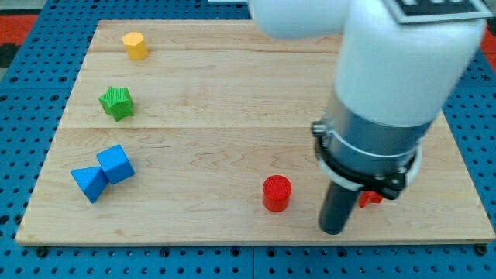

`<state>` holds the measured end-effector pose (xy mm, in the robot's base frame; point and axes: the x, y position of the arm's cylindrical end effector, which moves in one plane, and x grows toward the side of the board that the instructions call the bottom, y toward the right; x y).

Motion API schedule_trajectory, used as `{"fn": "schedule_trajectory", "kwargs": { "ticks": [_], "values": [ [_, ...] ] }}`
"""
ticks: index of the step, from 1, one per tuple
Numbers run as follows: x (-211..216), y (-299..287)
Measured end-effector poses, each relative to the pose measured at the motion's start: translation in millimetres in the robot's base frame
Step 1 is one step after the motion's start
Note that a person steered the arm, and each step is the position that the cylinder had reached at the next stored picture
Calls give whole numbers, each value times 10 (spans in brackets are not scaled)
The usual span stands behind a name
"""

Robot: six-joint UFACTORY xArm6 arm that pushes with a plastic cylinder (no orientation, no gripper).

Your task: Move the red star top right to the red circle

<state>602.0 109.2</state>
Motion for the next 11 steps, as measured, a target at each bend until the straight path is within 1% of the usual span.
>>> {"fn": "schedule_trajectory", "kwargs": {
  "ticks": [2, 3, 4, 5, 6, 7, 8, 9, 10, 11],
  "values": [
    [51, 372],
    [36, 889],
    [-274, 1158],
    [-553, 793],
    [-503, 417],
    [-391, 389],
    [-492, -346],
    [-442, -568],
    [-258, -282],
    [-735, -652]
  ]
}}
